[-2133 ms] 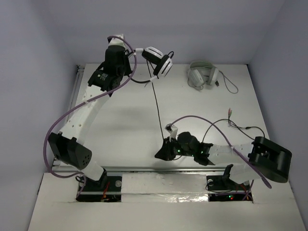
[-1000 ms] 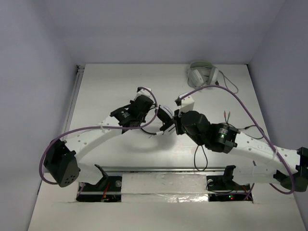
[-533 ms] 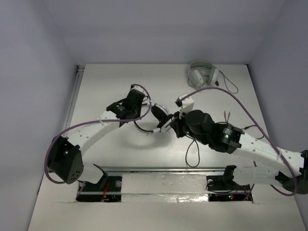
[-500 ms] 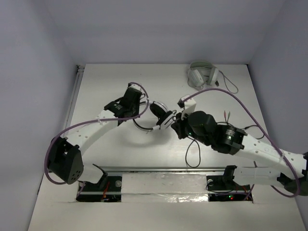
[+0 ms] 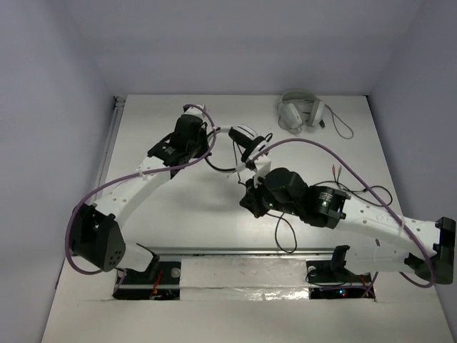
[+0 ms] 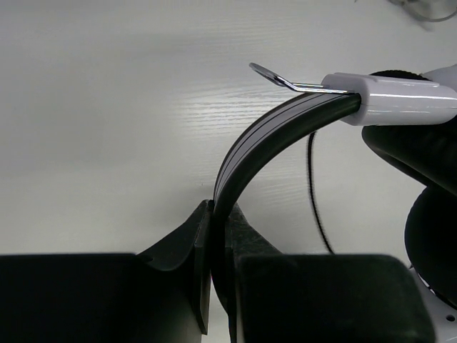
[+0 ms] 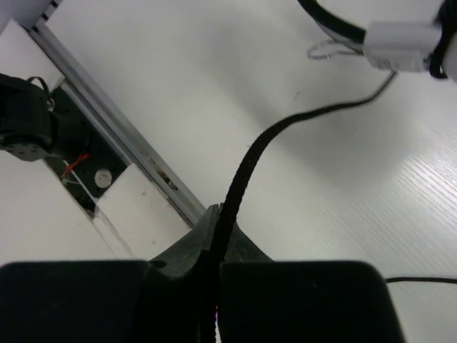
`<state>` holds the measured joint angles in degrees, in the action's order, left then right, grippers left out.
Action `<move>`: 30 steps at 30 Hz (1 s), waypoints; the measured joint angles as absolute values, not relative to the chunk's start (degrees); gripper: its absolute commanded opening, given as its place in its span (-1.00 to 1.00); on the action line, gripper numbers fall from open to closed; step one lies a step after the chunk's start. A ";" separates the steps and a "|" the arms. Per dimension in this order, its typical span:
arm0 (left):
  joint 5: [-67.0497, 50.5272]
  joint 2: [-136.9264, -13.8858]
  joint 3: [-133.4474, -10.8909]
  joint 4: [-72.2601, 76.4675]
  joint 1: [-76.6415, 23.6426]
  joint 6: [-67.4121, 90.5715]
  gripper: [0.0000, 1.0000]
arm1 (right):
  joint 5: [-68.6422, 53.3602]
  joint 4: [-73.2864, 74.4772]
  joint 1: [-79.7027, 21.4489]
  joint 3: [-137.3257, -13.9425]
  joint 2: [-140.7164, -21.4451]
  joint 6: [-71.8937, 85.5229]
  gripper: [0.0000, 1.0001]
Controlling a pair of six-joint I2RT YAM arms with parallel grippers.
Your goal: Wrap the headphones
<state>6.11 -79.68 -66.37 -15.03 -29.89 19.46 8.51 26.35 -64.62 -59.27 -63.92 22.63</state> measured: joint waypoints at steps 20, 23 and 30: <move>13.63 -80.09 -53.41 -14.59 -45.98 19.66 -1.00 | 20.18 27.09 -64.90 -69.38 -66.70 16.60 -1.00; 12.84 -76.86 -51.86 -15.94 -46.68 19.42 -1.00 | 22.98 27.05 -64.47 -69.38 -67.51 15.46 -1.00; 10.79 -69.93 -51.33 -19.27 -46.83 17.69 -1.00 | 26.26 26.00 -59.77 -68.73 -67.96 13.13 -1.00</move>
